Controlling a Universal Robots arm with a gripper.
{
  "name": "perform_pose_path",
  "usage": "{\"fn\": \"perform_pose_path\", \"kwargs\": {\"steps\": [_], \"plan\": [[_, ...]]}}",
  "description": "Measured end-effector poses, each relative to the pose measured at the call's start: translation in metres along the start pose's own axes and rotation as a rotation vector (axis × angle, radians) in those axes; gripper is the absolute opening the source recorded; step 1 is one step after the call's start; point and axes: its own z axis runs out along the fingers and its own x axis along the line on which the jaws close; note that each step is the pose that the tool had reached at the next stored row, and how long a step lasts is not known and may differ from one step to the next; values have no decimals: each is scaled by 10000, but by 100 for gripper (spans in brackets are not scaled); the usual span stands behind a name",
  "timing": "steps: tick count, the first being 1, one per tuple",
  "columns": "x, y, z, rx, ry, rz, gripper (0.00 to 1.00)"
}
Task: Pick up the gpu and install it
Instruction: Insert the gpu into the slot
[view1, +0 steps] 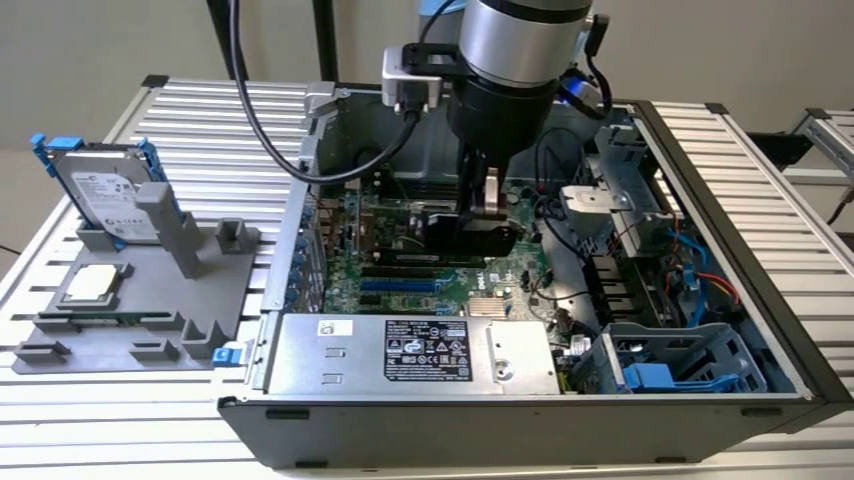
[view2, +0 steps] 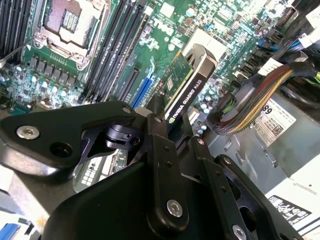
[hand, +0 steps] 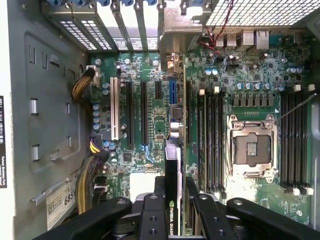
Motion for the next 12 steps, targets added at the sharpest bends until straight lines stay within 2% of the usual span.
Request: {"fn": "perform_pose_path", "kwargs": {"steps": [12], "plan": [[2,-2,73,0,1,0,0]]}}
